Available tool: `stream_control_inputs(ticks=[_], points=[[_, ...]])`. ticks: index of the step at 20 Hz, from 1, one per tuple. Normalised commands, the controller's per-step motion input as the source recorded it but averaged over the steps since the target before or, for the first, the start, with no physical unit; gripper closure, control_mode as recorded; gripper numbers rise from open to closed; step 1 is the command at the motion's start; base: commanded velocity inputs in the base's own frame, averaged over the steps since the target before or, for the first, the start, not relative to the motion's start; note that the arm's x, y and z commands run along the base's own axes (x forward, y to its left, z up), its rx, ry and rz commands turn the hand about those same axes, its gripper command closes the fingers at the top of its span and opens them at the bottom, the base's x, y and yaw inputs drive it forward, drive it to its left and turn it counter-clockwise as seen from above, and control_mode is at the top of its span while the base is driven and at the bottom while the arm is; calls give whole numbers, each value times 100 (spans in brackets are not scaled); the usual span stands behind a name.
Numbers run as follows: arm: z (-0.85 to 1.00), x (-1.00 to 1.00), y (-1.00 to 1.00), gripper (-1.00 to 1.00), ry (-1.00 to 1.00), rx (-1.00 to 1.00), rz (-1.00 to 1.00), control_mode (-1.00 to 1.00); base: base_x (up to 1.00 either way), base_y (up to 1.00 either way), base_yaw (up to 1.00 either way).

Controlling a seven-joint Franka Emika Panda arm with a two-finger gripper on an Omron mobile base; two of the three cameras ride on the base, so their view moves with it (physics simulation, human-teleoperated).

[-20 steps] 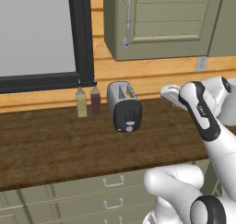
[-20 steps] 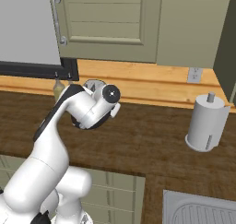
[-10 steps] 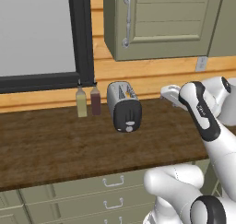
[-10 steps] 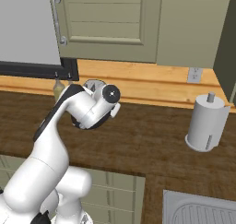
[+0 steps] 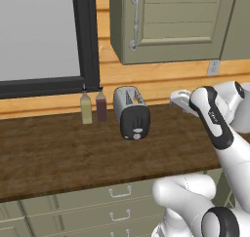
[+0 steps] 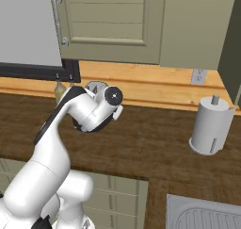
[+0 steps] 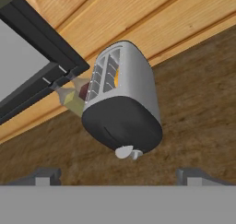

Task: Start the toaster. Once the lever pops up, take the bread to the plate on the dining counter.

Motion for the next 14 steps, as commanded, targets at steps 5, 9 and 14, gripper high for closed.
stream_control_inputs(ticks=[5, 9, 14], points=[[0, 0, 0, -100, 0, 0, 0, -100, 0, 0, 0], [0, 0, 0, -100, 0, 0, 0, -100, 0, 0, 0], [0, 0, 0, -100, 0, 0, 0, -100, 0, 0, 0]])
